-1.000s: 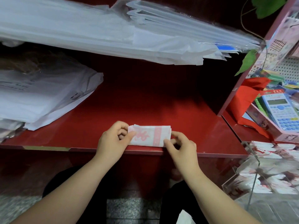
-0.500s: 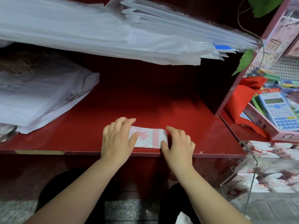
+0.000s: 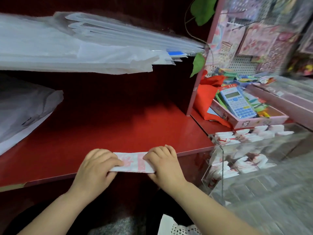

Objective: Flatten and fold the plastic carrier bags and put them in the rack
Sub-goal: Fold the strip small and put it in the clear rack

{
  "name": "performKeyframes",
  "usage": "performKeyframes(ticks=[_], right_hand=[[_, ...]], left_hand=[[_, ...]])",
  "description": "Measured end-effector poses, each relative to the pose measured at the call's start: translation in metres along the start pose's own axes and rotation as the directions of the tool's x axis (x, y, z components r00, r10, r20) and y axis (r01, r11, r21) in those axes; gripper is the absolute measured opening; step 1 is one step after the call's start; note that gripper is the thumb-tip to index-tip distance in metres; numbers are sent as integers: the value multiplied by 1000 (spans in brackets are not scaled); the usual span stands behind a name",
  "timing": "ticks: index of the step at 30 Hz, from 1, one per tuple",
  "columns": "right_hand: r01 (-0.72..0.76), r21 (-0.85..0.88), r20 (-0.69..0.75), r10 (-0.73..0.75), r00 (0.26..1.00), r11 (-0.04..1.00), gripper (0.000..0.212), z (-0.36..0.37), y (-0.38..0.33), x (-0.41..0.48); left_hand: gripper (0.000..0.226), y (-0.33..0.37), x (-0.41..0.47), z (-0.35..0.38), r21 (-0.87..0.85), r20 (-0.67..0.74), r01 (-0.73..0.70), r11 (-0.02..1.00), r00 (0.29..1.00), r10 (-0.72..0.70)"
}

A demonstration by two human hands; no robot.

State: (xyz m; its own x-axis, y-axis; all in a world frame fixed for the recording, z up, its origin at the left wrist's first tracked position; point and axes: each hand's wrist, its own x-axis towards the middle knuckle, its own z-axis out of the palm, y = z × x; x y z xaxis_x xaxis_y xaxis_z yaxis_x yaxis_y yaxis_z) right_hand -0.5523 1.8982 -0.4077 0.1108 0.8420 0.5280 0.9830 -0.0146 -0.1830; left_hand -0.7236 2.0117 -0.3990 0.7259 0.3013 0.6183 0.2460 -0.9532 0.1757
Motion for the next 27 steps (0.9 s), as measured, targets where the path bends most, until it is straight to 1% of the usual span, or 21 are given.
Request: performKeyframes(ticks=[1, 2, 3, 4, 5, 6, 7, 9, 10, 12, 14, 17, 19, 21, 24, 26, 27], right_hand=[[-32, 95, 10, 31, 999, 995, 25, -6, 2, -1], [-86, 221, 25, 82, 996, 972, 24, -13, 4, -3], [-168, 349, 40, 164, 986, 922, 24, -20, 8, -4], [-265, 472, 69, 264, 962, 841, 23, -29, 12, -6], [-356, 583, 126, 351, 928, 731, 18, -37, 17, -10], [-403, 679, 179, 394, 902, 614, 10, -48, 21, -13], [-417, 747, 201, 423, 884, 517, 10, -60, 25, -16], [-422, 829, 205, 502, 840, 367, 27, -78, 40, -24], [-424, 851, 204, 550, 810, 310, 31, -86, 48, -28], [-425, 879, 207, 629, 749, 216, 26, -99, 67, -39], [-441, 884, 215, 703, 678, 154, 21, -111, 87, -53], [-440, 891, 185, 791, 583, 116, 18, -130, 120, -77], [-448, 884, 151, 828, 540, 131, 21, -141, 145, -92], [-496, 842, 84, 857, 509, 212, 26, -152, 173, -106], [-557, 753, -40, 870, 491, 349, 31, -169, 221, -120], [-591, 677, -150, 868, 473, 438, 21, -184, 256, -124], [-630, 610, -193, 861, 470, 481, 17, -191, 274, -125]], left_hand=[[19, 7, 5, -1, -73, 1, 50, 996, 999, -50], [19, 17, 12, -5, -183, 12, 147, 972, 989, -147], [20, 27, 18, -8, -323, 36, 258, 911, 965, -260], [24, 38, 27, -10, -454, 69, 350, 819, 931, -359], [25, 49, 34, -9, -566, 104, 406, 718, 899, -426], [17, 56, 42, -5, -630, 132, 426, 649, 882, -451], [12, 64, 51, 0, -668, 161, 442, 599, 871, -463], [27, 82, 72, 13, -687, 250, 483, 544, 859, -447], [27, 91, 81, 22, -674, 293, 496, 548, 860, -418], [23, 112, 101, 42, -658, 356, 516, 548, 855, -376], [19, 135, 124, 62, -663, 388, 527, 532, 849, -358], [17, 170, 160, 91, -651, 404, 497, 574, 867, -293], [15, 193, 183, 110, -635, 392, 456, 623, 886, -249], [22, 213, 203, 129, -618, 390, 440, 652, 891, -232], [29, 240, 235, 154, -603, 378, 438, 667, 893, -245], [25, 253, 256, 165, -584, 338, 407, 702, 908, -245], [24, 257, 267, 170, -575, 313, 389, 720, 917, -246]])
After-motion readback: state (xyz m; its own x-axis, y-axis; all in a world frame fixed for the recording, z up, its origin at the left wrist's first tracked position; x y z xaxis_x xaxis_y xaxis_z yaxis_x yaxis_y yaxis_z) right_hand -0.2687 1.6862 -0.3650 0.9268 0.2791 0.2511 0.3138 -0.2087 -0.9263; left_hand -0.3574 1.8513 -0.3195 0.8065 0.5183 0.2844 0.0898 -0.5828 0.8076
